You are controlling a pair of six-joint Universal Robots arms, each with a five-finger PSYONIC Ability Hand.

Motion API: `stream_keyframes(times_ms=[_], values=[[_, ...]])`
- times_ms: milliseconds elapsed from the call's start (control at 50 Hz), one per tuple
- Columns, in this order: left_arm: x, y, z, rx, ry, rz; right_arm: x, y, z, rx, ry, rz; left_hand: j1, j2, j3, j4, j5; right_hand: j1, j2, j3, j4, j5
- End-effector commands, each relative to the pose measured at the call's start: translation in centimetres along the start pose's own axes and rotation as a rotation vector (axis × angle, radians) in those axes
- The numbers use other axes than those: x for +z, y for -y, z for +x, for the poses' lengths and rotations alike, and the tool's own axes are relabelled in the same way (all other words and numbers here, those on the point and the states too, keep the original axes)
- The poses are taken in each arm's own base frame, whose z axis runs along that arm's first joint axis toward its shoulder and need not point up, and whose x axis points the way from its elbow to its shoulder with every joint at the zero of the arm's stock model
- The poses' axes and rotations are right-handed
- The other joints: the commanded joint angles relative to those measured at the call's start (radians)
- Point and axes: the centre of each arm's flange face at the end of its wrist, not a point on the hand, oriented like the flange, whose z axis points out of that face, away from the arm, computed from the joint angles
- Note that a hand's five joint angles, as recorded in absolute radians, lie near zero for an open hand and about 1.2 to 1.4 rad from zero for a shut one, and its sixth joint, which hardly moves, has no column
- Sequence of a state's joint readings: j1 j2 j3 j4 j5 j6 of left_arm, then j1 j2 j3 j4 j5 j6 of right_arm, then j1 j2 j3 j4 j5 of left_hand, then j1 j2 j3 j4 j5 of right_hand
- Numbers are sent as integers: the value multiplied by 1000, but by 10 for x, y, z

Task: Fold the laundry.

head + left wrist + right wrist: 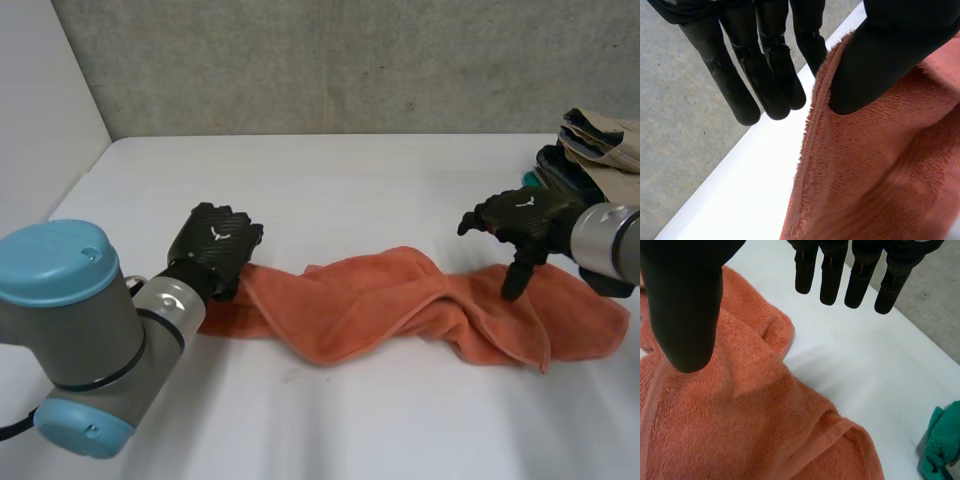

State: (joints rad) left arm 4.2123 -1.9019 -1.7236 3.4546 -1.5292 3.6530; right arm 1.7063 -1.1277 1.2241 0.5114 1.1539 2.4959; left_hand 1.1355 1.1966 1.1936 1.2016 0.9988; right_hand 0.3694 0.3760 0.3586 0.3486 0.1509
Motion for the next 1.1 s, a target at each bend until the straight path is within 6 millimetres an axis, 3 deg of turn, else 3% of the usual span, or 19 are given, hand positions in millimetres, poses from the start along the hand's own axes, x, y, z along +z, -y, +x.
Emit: stream_keyframes(times_ms=[20,140,240,420,640,720,760,820,960,1080,1100], values=[[-6,-6,-6,-7,16,-27,-2,-10,-3,77,42,-93,261,200,203,195,223,47,41,58,68,91],[-5,-6,-15,-20,41,-27,3,-38,-2,326,-14,-94,261,200,203,195,223,100,94,111,121,144],[-4,-6,-18,-22,50,-25,-22,-60,5,386,-104,-67,261,200,203,195,223,103,97,114,124,147],[-4,-6,-19,-23,51,-27,-37,-94,-34,383,-127,-23,261,200,203,195,223,103,97,114,124,147],[-4,-5,-22,-25,61,-22,-20,-106,-58,276,-137,83,261,200,203,195,223,167,161,178,188,211],[-5,-4,-22,-25,62,-23,-6,-112,-58,254,-140,81,261,200,203,195,223,314,307,325,335,358],[-5,-4,-22,-25,62,-23,1,-114,-55,237,-148,70,261,200,203,195,223,551,545,562,572,595],[-5,-3,-24,-24,67,-17,5,-110,-48,203,-167,78,261,200,203,195,223,1025,1019,1036,1046,1069],[-11,13,-39,-23,112,30,0,-83,-24,140,-237,157,261,200,203,195,223,1027,1020,1038,1048,1071],[-25,39,-58,-16,176,112,-43,-21,2,19,-333,280,261,200,203,195,223,1027,1020,1038,1048,1071],[-32,54,-65,-11,200,159,-52,-9,6,-6,-351,304,261,200,203,195,223,1027,1020,1038,1048,1071]])
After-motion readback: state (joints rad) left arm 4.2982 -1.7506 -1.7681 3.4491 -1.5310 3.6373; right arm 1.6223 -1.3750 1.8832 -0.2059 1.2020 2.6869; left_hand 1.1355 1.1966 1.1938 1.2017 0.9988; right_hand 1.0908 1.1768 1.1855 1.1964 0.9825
